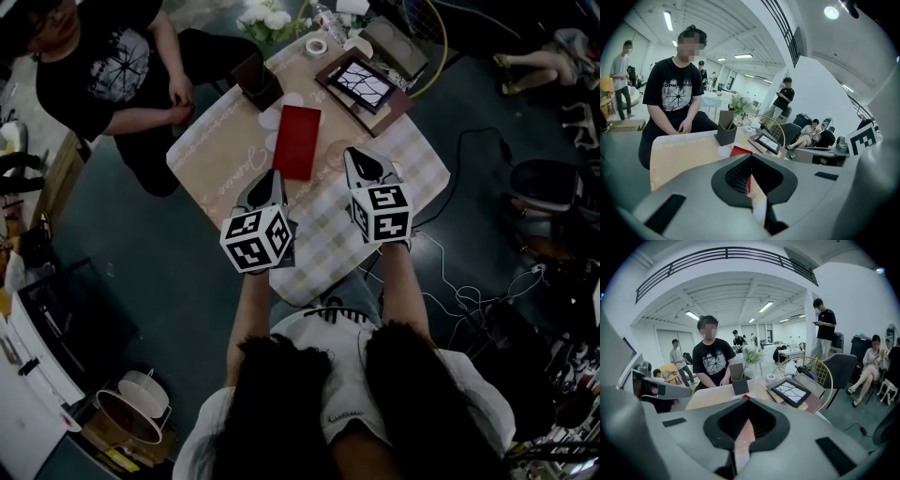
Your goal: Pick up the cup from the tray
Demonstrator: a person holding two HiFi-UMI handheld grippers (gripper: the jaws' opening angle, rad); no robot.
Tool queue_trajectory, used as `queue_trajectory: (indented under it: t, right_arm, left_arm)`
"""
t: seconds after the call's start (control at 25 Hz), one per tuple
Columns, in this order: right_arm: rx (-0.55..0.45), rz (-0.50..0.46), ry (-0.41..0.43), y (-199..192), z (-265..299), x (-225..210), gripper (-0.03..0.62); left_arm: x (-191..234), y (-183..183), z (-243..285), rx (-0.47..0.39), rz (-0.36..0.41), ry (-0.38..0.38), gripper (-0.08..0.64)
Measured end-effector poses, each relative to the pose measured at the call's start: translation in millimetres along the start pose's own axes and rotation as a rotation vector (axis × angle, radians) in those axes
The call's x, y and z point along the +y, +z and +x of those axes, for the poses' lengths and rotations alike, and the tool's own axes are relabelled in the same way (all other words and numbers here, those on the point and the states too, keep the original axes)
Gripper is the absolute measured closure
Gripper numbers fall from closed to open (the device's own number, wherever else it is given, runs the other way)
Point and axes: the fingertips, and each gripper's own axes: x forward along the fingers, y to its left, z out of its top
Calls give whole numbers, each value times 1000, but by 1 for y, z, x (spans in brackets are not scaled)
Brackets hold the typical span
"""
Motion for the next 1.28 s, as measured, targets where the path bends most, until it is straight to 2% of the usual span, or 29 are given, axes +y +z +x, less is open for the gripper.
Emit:
queue_trajectory:
  t: [0.28,0.76,1.28]
  right_arm:
    - [-71,-23,17,21,-23,16,581]
    - [-51,-56,-34,14,-49,37,583]
    - [-69,-87,-31,6,-80,57,583]
  left_arm:
    - [-2,4,-15,-29,14,-4,554]
    - [-11,6,-50,-87,44,-15,554]
    - [-27,0,-83,-132,46,-42,554]
